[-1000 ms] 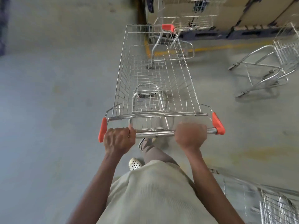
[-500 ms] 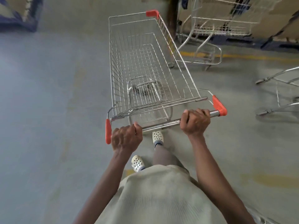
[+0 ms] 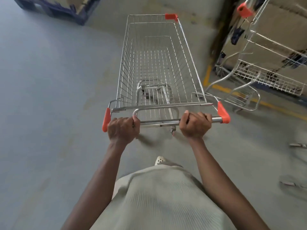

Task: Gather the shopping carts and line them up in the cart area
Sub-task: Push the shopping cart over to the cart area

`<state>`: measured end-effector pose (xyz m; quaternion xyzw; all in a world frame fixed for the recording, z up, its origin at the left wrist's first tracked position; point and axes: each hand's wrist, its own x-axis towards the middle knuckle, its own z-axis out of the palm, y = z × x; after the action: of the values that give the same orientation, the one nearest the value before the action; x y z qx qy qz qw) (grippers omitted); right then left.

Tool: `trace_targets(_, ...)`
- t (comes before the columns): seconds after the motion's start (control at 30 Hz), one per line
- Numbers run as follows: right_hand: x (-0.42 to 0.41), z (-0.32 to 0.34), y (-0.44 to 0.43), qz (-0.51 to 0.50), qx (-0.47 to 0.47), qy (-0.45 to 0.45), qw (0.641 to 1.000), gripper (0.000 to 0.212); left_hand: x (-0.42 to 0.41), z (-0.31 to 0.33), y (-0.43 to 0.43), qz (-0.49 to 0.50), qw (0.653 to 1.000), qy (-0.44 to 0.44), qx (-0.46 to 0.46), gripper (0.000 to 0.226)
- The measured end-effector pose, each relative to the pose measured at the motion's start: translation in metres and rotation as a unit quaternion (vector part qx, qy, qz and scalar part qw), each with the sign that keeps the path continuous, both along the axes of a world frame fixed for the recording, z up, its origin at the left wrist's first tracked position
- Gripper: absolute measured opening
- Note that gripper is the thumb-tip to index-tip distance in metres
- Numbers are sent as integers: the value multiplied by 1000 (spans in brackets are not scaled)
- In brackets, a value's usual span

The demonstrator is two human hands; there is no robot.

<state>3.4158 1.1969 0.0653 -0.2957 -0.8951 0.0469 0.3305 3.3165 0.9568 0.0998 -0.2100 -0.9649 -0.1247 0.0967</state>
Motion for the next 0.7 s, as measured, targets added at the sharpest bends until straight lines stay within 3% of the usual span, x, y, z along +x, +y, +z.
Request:
trace_targets(0.33, -172, 14, 52, 39, -48, -83, 995, 40, -145, 6, 55, 90, 994, -50, -21, 58)
trace_targets(0.7, -386, 20, 65, 28, -80, -125, 988, 41, -352, 12, 74, 97, 993, -64, -36, 54)
